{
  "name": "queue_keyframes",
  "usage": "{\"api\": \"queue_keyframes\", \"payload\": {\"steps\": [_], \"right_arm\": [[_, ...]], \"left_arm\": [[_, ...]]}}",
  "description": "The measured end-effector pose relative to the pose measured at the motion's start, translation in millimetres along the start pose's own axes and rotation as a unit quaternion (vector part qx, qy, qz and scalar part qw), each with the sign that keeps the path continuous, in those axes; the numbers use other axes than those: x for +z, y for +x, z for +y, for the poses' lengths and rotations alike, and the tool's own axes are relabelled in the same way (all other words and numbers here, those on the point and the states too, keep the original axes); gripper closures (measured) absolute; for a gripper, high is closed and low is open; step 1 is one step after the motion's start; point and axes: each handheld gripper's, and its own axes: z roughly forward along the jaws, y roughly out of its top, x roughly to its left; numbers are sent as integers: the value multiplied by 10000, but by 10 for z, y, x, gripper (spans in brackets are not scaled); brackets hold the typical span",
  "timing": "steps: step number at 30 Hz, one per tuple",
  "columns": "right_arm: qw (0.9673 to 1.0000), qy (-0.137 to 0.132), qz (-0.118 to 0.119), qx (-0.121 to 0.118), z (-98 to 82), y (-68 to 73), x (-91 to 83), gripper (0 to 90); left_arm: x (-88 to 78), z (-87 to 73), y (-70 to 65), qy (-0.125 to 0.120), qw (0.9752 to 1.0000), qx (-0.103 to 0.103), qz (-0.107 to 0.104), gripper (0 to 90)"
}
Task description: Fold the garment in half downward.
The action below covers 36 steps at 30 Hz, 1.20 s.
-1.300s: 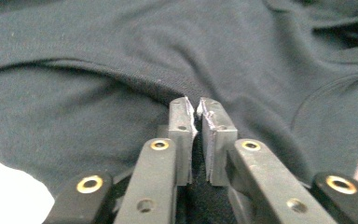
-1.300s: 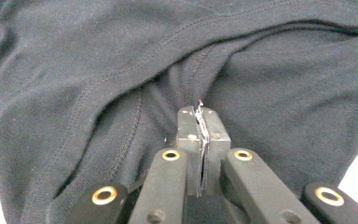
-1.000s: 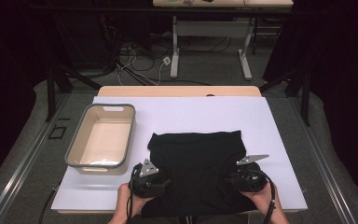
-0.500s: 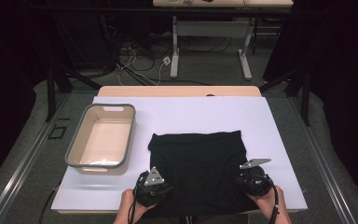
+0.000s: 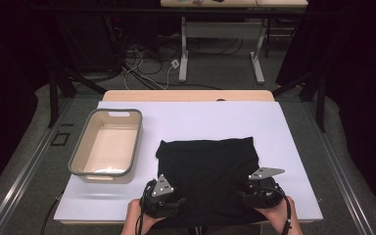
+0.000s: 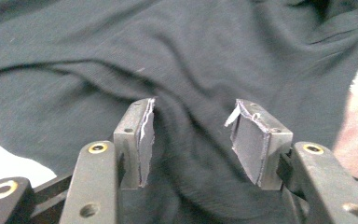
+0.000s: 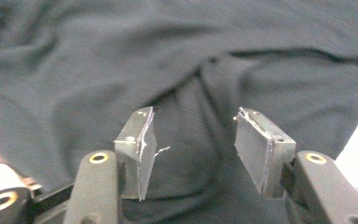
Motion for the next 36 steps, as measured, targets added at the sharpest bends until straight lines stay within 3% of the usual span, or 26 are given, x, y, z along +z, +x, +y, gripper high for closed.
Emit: {"api": "queue_keyframes", "payload": {"steps": [5, 6, 7, 8, 9, 13, 15, 18, 19, 20, 22, 24, 28, 29, 31, 32, 33, 35, 36], "right_arm": [[9980, 186, 582, -163, -23, 222, 83, 464], [9970, 117, 747, -141, -52, 265, 149, 430], [9970, 117, 747, -141, -52, 265, 149, 430], [9945, 459, 902, -256, -68, 311, 209, 419], [9938, 540, 930, -287, -67, 331, 230, 430], [9933, 590, 927, -355, -81, 378, 281, 745], [9932, 617, 942, -287, -96, 368, 262, 851], [9929, 588, 1028, -144, -134, 334, 203, 872], [9924, 574, 1081, -111, -149, 317, 173, 873], [9924, 574, 1081, -111, -149, 317, 173, 873], [9932, 301, 1114, 164, -205, 259, 42, 873], [9931, 274, 1114, 256, -229, 200, -60, 873], [9938, 36, 1042, 381, -280, 124, -175, 873], [9939, 91, 1022, 398, -285, 114, -193, 872], [9944, 219, 964, 370, -298, 106, -158, 866], [9944, 219, 964, 370, -298, 106, -158, 866], [9940, 421, 954, 343, -308, 112, -103, 859], [9939, 750, 769, 232, -332, 129, 20, 757], [9944, 607, 833, 242, -331, 128, 26, 671]], "left_arm": [[84, -1, -95, 314, 9989, 108, -343, 461], [157, -8, -120, 651, 9964, 172, -525, 445], [157, -8, -120, 651, 9964, 172, -525, 427], [199, -32, -169, 616, 9967, 193, -486, 418], [199, -30, -193, 622, 9968, 310, -401, 439], [197, -70, -186, 438, 9976, 334, -407, 738], [195, -72, -178, 416, 9975, 362, -438, 809], [181, -68, -176, 295, 9976, 283, -555, 831], [138, -45, -181, 135, 9977, 198, -635, 832], [138, -45, -181, 135, 9977, 198, -635, 831], [85, -21, -192, -82, 9974, 91, -717, 830], [28, -8, -229, -263, 9953, -123, -923, 828], [52, -27, -279, -180, 9934, -190, -1121, 820], [52, -27, -279, -180, 9934, -190, -1121, 816], [170, -80, -276, 129, 9929, -176, -1167, 795], [170, -80, -276, 129, 9929, -176, -1167, 778], [203, -96, -269, 245, 9928, -187, -1160, 778], [212, -96, -244, 327, 9931, -192, -1109, 631], [193, -81, -241, 306, 9944, -109, -1004, 556]]}}
